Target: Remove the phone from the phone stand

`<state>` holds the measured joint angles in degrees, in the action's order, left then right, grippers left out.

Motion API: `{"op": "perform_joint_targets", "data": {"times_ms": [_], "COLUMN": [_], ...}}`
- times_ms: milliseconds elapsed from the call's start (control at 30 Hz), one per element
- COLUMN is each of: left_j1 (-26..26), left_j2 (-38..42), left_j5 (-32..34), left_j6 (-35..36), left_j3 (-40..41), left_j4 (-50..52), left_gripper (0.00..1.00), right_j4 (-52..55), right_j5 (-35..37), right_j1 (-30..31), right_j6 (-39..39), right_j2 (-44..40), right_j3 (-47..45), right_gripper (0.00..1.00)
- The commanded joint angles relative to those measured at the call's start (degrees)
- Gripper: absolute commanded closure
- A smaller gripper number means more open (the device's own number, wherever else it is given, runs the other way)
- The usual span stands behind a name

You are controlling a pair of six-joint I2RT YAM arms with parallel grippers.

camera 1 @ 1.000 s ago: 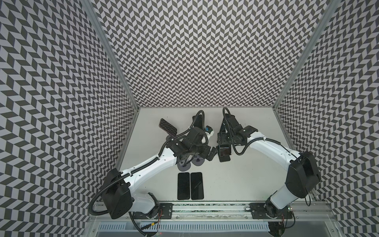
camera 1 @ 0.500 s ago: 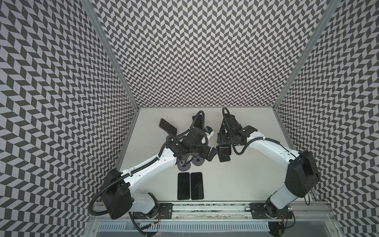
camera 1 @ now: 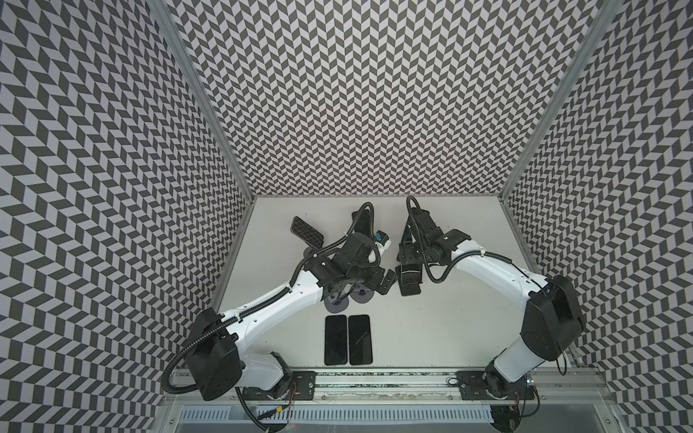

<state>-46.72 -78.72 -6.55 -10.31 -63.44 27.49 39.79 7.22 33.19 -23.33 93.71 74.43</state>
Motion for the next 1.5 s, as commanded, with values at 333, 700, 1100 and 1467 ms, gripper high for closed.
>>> {"op": "perform_joint_targets", "data": {"times_ms": [333,700,1100,1467], "left_j1": [0.2,0.2,0.2,0.3], "left_j2": [2.5,3.1,6.1,8.5], "left_j5": [0.3,0.5,0.8,1.2], "left_j6": [0.8,0.8,0.5,0.6], "left_j3": [0.6,0.1,1.5,3.2], "left_j4": [-1.0,-1.6,-1.6,-0.7], "left_gripper": [0.0,0.0,0.0,0.0], "right_j4": [0.5,2.8,6.7,12.2], "right_j5": [1.7,2.9,2.8,1.4], "right_j1": [0.6,0.6,0.7,3.1], "right_j6": [0.7,0.6,-0.7,-4.1], "right_j2": [-0.9,-2.7,-6.7,-10.0], "right_j3": [2.6,4.6,5.6,6.2], "right_gripper": [0.41,0.52,0.54,0.54]}}
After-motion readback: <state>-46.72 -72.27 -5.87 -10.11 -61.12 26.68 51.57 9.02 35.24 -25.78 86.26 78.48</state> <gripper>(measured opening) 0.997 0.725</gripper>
